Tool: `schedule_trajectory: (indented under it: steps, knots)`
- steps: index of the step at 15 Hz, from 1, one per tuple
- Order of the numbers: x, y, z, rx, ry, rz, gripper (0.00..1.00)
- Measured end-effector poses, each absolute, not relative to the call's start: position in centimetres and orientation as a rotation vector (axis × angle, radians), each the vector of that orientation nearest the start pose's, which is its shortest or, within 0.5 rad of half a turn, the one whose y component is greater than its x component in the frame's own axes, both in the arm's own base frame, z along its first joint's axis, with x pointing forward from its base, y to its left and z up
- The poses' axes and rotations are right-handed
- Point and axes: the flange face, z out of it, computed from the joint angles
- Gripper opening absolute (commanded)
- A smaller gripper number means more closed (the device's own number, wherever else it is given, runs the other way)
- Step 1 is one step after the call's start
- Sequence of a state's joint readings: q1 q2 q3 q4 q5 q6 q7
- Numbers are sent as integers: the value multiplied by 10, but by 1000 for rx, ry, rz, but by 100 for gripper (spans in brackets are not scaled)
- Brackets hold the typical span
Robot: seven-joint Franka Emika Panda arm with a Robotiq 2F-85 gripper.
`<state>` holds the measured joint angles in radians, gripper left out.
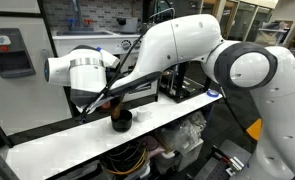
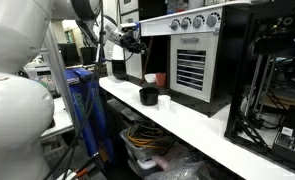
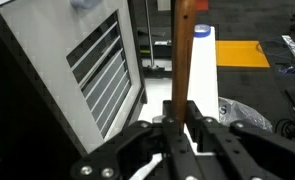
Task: Use the spoon to stir the contents of the black cup
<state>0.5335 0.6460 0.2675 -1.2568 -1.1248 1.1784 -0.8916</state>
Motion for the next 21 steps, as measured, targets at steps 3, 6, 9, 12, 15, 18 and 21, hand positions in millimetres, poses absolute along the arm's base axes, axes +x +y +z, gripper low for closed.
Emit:
schedule_trajectory:
  steps: [3,6,9,12,15,18,21]
  knots:
    - [578,354,409,1404,1513,-818,15]
    - [580,354,407,1408,1512,-819,15]
    - [580,354,408,1409,1511,-819,15]
    - [580,354,408,1410,1511,-818,15]
    - [580,354,408,1410,1511,-818,4]
    - [580,354,407,1403,1507,-818,4]
    - [582,353,408,1341,1483,-821,4]
